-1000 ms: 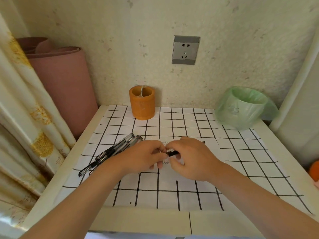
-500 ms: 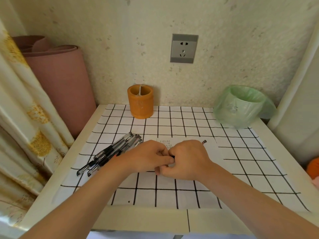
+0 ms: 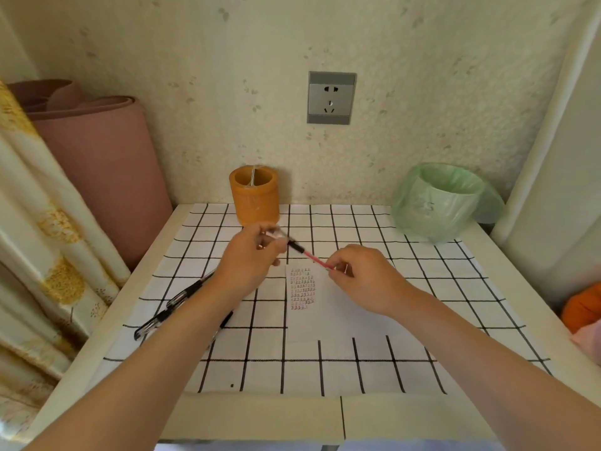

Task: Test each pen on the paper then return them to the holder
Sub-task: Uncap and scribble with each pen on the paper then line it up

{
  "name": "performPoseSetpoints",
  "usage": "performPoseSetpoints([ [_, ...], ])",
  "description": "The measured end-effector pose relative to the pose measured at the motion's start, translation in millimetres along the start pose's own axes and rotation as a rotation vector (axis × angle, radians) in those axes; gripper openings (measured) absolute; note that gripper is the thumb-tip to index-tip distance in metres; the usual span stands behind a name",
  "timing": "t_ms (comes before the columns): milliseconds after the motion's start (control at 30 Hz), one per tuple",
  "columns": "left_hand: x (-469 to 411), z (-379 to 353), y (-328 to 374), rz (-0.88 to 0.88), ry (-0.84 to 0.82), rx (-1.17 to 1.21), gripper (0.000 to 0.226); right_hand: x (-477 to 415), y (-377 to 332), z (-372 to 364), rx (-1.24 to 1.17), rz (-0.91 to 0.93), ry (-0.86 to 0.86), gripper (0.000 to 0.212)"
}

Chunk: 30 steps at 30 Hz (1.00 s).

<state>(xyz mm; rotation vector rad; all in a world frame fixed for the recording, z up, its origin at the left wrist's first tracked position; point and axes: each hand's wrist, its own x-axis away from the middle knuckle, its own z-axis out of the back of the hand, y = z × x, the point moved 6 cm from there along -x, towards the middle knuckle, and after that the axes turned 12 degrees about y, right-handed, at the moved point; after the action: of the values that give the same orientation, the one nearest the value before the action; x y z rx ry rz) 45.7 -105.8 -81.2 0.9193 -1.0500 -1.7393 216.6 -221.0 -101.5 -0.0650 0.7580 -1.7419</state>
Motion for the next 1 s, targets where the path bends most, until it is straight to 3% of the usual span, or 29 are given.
performPoseSetpoints([
  [100,-0.5,-13.8,-0.6,-0.074,-0.029,-0.163,0.061,-10.8,27.4,10.3,0.046,-0.174,0.124,0.015],
  [233,10.8,-37.2,-11.5,-0.281,-0.285,-0.507,0.062,-23.1,71.4,19.6,0.186,-0.382,0.225,0.020],
  [300,18.5,-45.9,-18.8,-0.336,-0.408,-0.612,0.073,-27.4,88.7,20.1,0.235,-0.454,0.226,0.019],
  [433,25.0,-53.1,-26.3,-0.413,-0.499,-0.736,0.095,-34.9,104.5,17.9,0.276,-0.526,0.240,0.013],
  [733,24.2,-53.6,-28.4,-0.446,-0.511,-0.767,0.095,-41.7,88.1,9.5,0.506,-0.345,0.221,0.023],
  [833,23.1,-49.3,-23.1,-0.422,-0.465,-0.685,0.082,-45.7,65.9,7.4,0.475,-0.277,0.207,0.031],
  [1000,9.4,-12.5,-12.3,-0.401,-0.251,-0.656,0.051,-45.4,-4.8,-15.9,0.284,-0.039,0.093,0.029],
])
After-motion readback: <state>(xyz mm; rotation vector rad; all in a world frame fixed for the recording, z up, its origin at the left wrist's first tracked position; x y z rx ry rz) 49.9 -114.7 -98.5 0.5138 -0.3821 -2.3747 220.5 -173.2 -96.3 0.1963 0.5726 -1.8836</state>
